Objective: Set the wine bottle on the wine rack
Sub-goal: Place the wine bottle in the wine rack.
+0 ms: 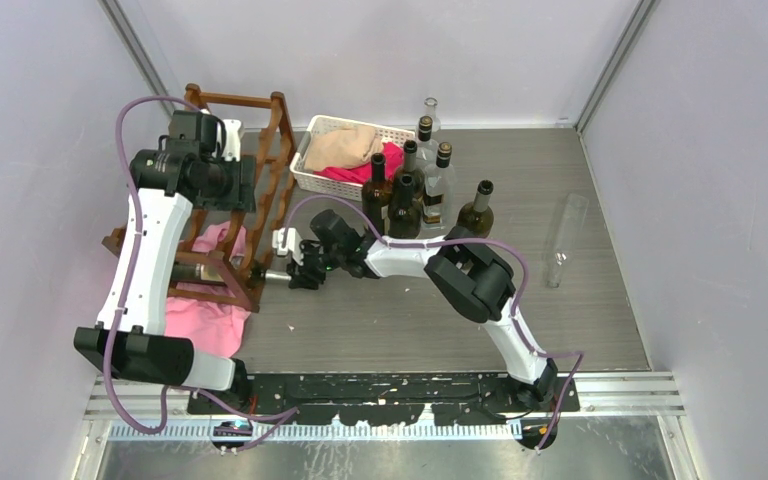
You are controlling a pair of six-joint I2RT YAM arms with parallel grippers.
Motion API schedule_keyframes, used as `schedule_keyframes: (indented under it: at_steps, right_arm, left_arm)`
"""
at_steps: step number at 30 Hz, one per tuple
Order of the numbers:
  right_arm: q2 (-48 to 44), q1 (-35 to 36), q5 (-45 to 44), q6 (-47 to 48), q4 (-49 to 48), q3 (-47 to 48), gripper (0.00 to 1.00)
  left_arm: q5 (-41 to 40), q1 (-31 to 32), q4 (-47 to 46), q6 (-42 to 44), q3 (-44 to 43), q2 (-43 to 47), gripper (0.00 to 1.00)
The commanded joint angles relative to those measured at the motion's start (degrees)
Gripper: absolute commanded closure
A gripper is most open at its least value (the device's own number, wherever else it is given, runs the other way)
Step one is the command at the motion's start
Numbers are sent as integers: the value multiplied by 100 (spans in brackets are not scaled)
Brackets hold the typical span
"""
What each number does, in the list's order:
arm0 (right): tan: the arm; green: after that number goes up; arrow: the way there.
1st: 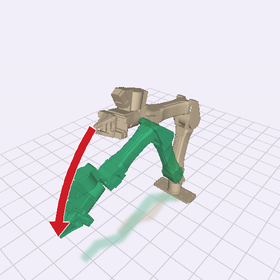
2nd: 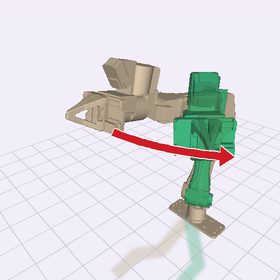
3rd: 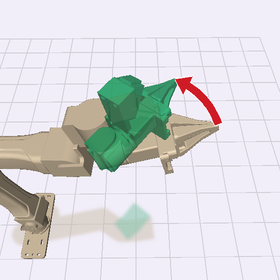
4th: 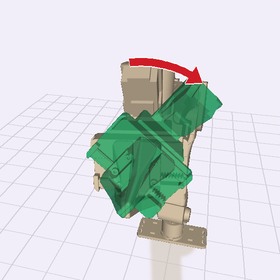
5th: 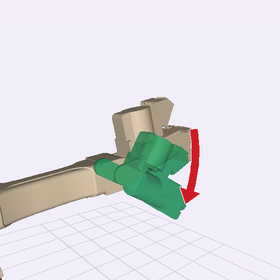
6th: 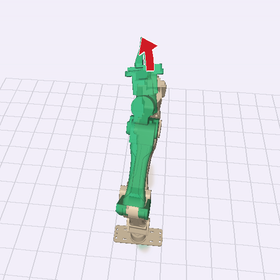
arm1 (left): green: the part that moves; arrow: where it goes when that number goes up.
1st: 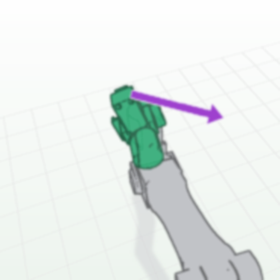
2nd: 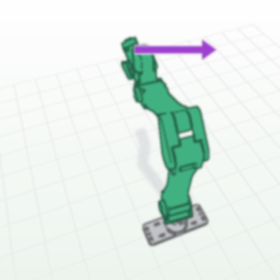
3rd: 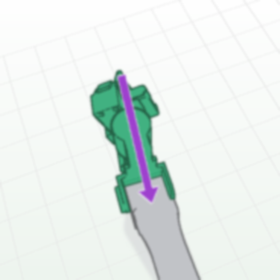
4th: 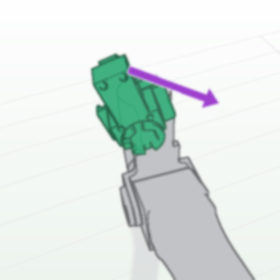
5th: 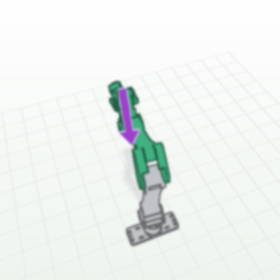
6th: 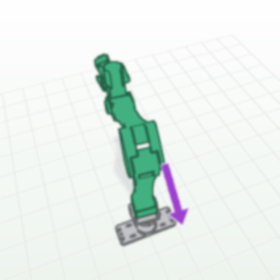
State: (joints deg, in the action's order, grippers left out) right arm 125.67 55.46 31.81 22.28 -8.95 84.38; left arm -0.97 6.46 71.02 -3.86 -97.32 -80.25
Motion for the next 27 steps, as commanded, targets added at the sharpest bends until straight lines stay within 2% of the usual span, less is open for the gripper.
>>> schedule_keyframes:
  at_steps: [1,11,20,27]
  right_arm:
    - [-36,37,-4,-93,196,-186,99]
    - [159,97,22,-403,10,195,99]
    - [217,158,-93,-549,-160,154,99]
    - [347,159,-174,-808,-398,621,97]
  left_arm:
    - [71,5,-115,105,-59,-67,38]
    - [237,5,-106,150,-23,-88,38]
    - [274,5,-115,187,2,-132,39]
    - [274,5,-186,146,2,-103,39]
